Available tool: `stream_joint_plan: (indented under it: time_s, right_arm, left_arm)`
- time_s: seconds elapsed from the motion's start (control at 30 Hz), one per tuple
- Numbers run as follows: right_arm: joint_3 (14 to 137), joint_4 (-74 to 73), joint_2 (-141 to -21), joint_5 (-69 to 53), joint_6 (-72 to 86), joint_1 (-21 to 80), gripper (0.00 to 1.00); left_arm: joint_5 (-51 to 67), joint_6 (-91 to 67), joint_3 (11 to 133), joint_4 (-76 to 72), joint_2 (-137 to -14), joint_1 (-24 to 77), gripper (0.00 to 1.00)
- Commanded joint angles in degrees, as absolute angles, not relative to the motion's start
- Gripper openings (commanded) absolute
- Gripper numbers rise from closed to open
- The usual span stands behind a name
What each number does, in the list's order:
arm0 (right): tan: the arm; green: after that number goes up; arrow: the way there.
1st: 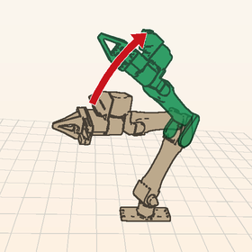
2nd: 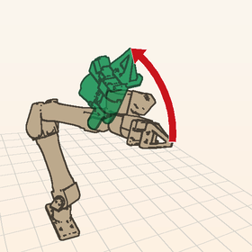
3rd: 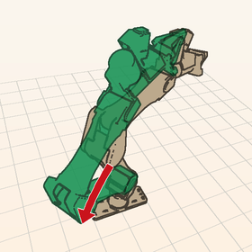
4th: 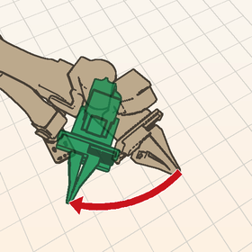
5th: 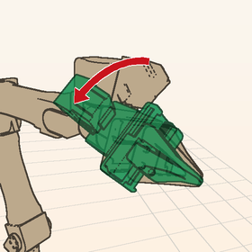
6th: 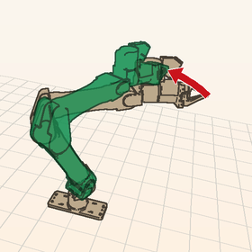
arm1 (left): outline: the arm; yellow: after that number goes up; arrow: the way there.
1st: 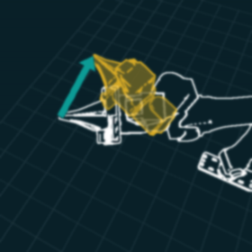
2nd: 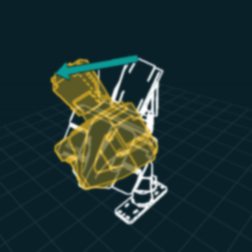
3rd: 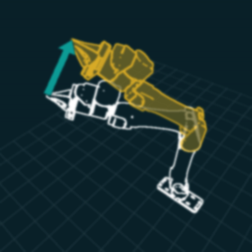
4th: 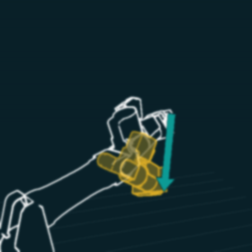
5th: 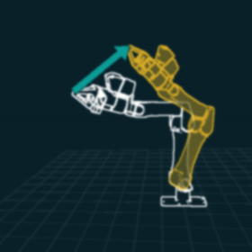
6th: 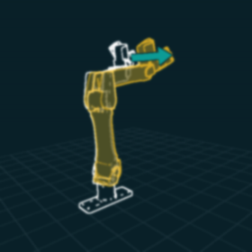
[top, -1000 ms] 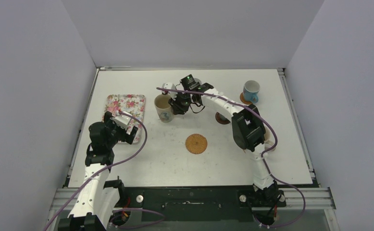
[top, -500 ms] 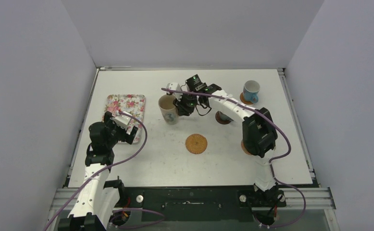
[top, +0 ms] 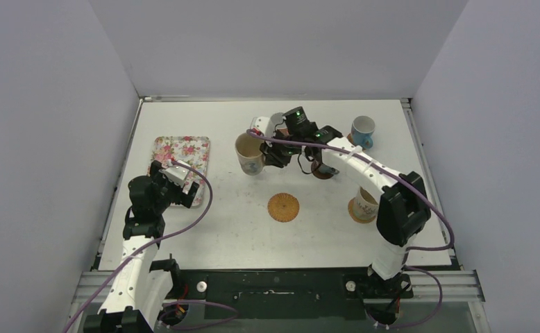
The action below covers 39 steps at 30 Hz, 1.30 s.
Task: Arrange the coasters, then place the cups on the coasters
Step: Pick up the cup from the tray, then place the cup on the coaster.
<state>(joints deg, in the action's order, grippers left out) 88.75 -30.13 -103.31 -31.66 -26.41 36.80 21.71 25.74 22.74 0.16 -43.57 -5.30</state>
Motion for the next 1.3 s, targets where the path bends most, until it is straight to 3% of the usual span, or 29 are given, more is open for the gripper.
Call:
stream_joint_plan:
  time_s: [0.0,0.67,1.27]
  right_arm:
    - [85.5,-22.9,-91.9,-33.4,-27.6,36.7,0.00]
    - [57.2,-23.0,-63.7,-31.4,-36.3,36.2,0.00]
    - [50.8,-19.7,-65.0,-37.6,-38.6,31.4,0.00]
  left_arm:
    - [23.4,26.0,22.5,-2.1,-43.2,-5.2,0.97]
    - [23.2,26.1,22.6,-1.7,-42.5,-5.2,0.97]
    - [23.2,26.1,22.5,-1.8,-42.4,-5.2,0.97]
